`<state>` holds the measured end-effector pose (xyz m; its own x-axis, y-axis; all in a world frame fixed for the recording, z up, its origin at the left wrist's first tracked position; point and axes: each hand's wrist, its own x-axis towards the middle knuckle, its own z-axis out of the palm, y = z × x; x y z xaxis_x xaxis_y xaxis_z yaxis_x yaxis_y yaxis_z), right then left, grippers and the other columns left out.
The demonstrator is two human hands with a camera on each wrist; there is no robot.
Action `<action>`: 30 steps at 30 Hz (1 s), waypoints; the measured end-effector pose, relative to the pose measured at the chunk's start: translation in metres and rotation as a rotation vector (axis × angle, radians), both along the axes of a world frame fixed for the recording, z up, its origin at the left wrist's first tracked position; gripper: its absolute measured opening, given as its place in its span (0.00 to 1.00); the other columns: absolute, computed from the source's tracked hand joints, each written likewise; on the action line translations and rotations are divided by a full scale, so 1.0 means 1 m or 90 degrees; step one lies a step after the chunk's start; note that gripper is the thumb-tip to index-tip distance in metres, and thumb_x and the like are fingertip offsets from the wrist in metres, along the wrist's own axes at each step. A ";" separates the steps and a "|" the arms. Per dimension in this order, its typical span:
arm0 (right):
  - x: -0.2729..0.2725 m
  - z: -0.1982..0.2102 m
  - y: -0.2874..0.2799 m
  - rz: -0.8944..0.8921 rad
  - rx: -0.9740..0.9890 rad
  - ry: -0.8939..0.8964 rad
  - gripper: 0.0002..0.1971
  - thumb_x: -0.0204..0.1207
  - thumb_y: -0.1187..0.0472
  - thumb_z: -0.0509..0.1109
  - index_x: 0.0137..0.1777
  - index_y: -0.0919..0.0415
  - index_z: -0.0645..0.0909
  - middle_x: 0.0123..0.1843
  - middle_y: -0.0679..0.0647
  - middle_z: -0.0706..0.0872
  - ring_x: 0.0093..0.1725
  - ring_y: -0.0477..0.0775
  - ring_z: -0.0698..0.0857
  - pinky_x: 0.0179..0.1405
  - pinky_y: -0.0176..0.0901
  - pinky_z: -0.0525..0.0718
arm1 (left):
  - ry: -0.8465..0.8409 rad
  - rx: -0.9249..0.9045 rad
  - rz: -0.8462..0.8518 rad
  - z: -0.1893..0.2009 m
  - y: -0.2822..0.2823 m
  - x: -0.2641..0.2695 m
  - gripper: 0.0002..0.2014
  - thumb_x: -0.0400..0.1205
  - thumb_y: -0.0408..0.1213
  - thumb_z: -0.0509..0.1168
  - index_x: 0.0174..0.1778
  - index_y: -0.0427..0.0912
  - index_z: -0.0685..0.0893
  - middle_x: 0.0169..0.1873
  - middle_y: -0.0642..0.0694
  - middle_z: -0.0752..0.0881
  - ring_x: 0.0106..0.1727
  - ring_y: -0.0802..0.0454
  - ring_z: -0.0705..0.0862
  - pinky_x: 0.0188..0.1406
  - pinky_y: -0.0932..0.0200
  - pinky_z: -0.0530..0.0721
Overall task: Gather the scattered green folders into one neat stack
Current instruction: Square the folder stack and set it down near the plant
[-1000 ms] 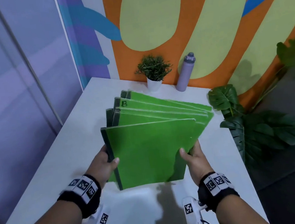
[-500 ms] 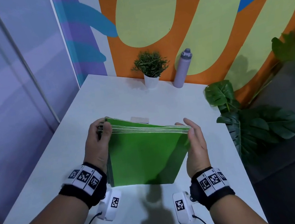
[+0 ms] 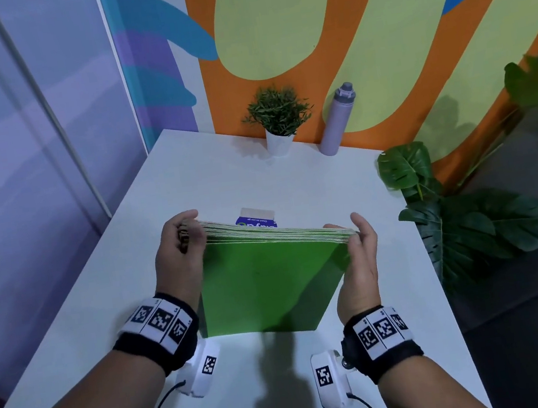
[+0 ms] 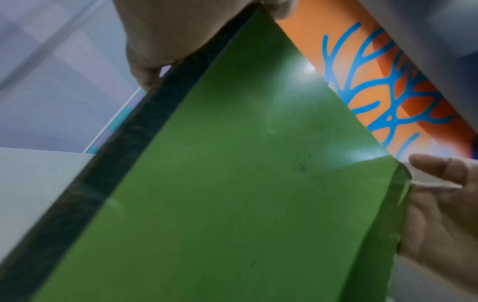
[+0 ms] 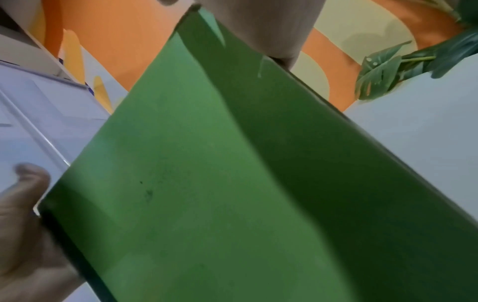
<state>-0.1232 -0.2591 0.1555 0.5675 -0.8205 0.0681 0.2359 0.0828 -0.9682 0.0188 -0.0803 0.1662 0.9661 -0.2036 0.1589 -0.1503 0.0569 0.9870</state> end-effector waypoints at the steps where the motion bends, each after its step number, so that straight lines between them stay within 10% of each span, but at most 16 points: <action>1: -0.002 -0.005 0.001 0.008 0.001 0.004 0.22 0.75 0.55 0.61 0.71 0.44 0.71 0.70 0.56 0.79 0.70 0.57 0.76 0.74 0.61 0.68 | -0.003 -0.007 -0.037 -0.005 0.003 0.001 0.31 0.68 0.68 0.66 0.59 0.51 0.78 0.41 0.57 0.84 0.39 0.73 0.82 0.46 0.71 0.78; 5: -0.006 -0.021 0.008 0.044 -0.037 0.042 0.28 0.73 0.60 0.62 0.75 0.50 0.65 0.73 0.57 0.75 0.73 0.57 0.73 0.76 0.58 0.67 | 0.076 0.020 -0.159 -0.033 0.010 0.005 0.41 0.50 0.61 0.82 0.56 0.54 0.72 0.42 0.59 0.91 0.44 0.70 0.88 0.47 0.72 0.84; 8: -0.006 -0.028 0.006 0.051 -0.108 0.081 0.26 0.76 0.60 0.60 0.75 0.58 0.63 0.69 0.57 0.78 0.68 0.53 0.77 0.71 0.48 0.71 | 0.078 0.101 -0.167 -0.042 0.013 0.009 0.30 0.61 0.35 0.81 0.53 0.55 0.71 0.48 0.54 0.87 0.44 0.67 0.88 0.57 0.55 0.83; 15: -0.014 -0.044 0.001 0.061 -0.186 0.193 0.07 0.77 0.60 0.55 0.51 0.62 0.65 0.38 0.47 0.69 0.33 0.37 0.69 0.36 0.30 0.71 | 0.096 0.246 -0.214 -0.062 0.021 0.013 0.29 0.75 0.23 0.70 0.67 0.49 0.69 0.54 0.49 0.83 0.57 0.46 0.82 0.61 0.55 0.75; 26: -0.003 -0.050 -0.005 0.009 -0.212 0.327 0.07 0.81 0.68 0.55 0.43 0.58 0.64 0.31 0.50 0.68 0.30 0.50 0.68 0.30 0.41 0.68 | 0.178 0.298 -0.100 -0.082 0.014 -0.004 0.26 0.79 0.31 0.67 0.72 0.44 0.68 0.64 0.44 0.82 0.65 0.43 0.80 0.71 0.44 0.74; 30: 0.008 -0.016 -0.031 0.043 -0.248 0.261 0.11 0.82 0.60 0.58 0.63 0.54 0.72 0.48 0.41 0.82 0.49 0.39 0.81 0.49 0.35 0.77 | 0.193 0.153 -0.071 -0.057 0.001 0.002 0.22 0.79 0.24 0.65 0.68 0.44 0.72 0.60 0.46 0.83 0.62 0.45 0.80 0.66 0.51 0.73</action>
<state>-0.1155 -0.2902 0.1394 0.6620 -0.7395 0.1220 -0.1585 -0.2972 -0.9416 0.0203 -0.0797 0.1091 0.9319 -0.3063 -0.1944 0.1435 -0.1810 0.9730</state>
